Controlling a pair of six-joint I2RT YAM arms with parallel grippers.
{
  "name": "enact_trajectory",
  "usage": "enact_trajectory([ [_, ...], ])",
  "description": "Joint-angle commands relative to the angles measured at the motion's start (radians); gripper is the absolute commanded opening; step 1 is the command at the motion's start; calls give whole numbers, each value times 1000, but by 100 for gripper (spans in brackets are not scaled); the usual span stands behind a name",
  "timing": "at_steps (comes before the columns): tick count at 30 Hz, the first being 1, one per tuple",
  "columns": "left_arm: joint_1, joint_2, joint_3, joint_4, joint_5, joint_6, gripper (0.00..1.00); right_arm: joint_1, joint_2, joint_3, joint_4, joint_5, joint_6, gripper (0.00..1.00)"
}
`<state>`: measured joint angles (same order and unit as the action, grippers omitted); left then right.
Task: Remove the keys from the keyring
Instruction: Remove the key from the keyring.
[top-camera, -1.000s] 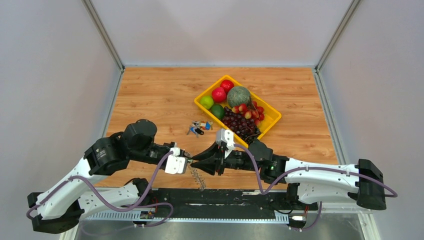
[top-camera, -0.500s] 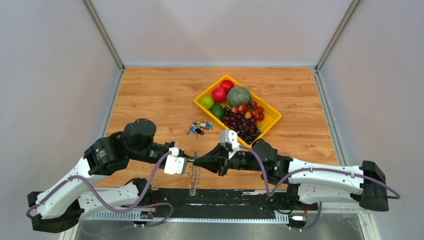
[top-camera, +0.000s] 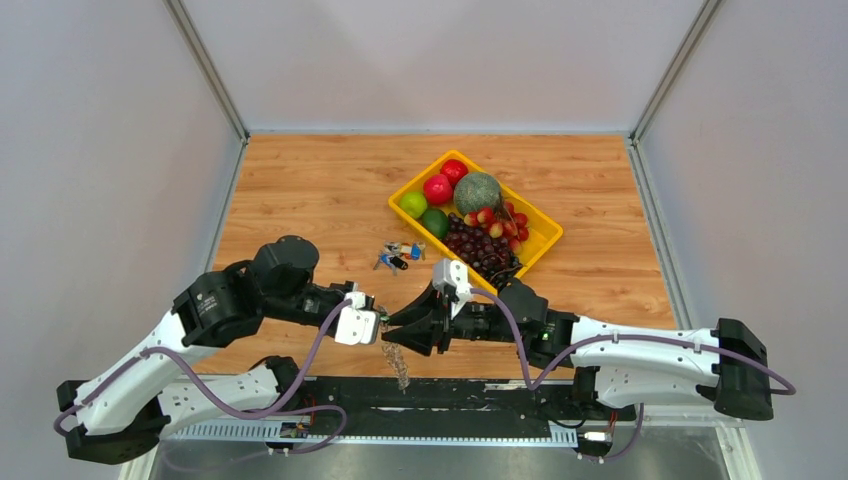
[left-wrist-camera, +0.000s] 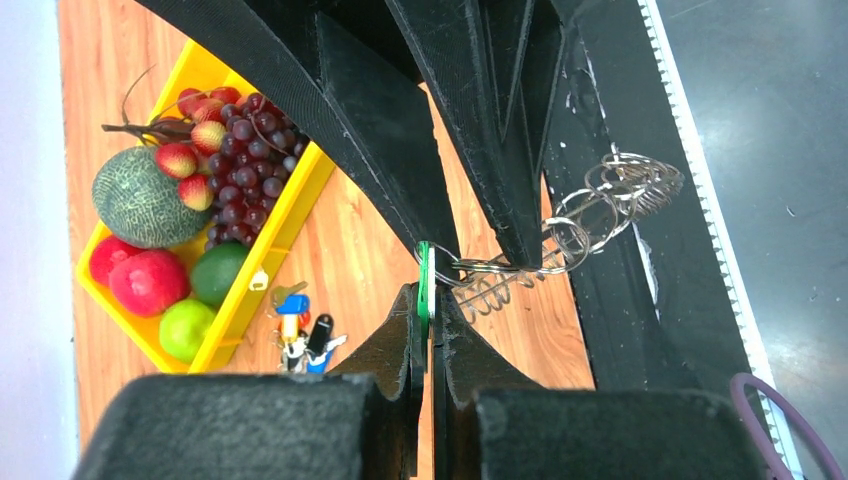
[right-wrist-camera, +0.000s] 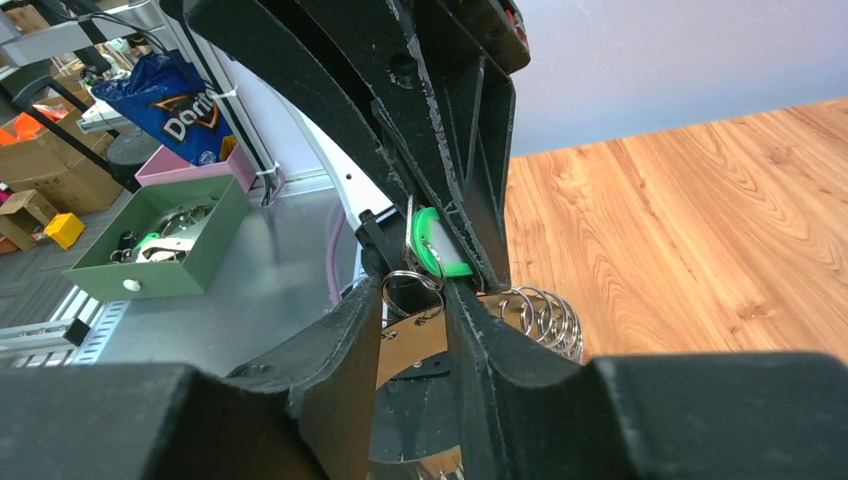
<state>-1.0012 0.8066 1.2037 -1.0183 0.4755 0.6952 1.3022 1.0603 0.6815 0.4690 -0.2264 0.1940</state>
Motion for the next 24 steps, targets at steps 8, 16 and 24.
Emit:
enact_trajectory([
  [8, -8, 10, 54, 92, 24, -7, 0, 8, 20, 20, 57, 126, 48, 1],
  [16, -9, -10, 45, 107, -51, -21, 0, 8, -46, -48, 33, 350, 145, 0],
  [24, -9, -26, 25, 116, -118, -10, 0, 9, -107, -116, 13, 472, 319, 0],
])
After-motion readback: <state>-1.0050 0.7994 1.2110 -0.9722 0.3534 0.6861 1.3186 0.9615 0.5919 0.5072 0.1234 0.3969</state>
